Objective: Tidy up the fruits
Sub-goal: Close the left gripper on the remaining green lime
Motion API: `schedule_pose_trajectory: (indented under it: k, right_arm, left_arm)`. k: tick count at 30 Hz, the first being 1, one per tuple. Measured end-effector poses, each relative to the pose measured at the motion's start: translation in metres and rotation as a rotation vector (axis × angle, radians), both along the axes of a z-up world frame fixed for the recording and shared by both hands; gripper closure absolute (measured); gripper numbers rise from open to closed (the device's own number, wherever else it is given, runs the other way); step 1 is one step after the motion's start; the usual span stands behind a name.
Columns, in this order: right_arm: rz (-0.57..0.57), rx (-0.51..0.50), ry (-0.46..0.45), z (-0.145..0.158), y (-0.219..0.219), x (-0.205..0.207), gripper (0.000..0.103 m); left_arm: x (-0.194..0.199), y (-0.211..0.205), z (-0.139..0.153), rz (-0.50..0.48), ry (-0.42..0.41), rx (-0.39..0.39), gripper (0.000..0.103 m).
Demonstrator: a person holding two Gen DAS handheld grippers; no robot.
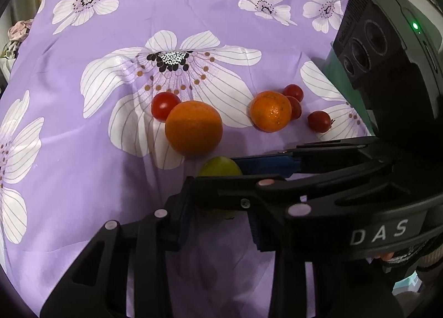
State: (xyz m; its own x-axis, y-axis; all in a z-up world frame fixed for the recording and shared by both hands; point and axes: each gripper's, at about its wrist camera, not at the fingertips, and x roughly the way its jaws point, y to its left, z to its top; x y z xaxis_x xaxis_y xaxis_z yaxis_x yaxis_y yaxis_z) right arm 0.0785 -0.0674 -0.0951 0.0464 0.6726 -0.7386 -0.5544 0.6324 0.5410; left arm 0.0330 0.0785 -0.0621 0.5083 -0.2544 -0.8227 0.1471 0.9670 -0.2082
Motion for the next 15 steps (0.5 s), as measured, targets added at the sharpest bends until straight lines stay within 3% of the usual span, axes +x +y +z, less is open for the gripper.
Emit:
schedule_pose_trajectory:
  k: [15]
  right_arm:
    - [-0.021, 0.027, -0.047, 0.012, -0.016, -0.008, 0.062]
  left_arm:
    - [-0.008, -0.012, 0.014, 0.009, -0.021, -0.024, 0.069]
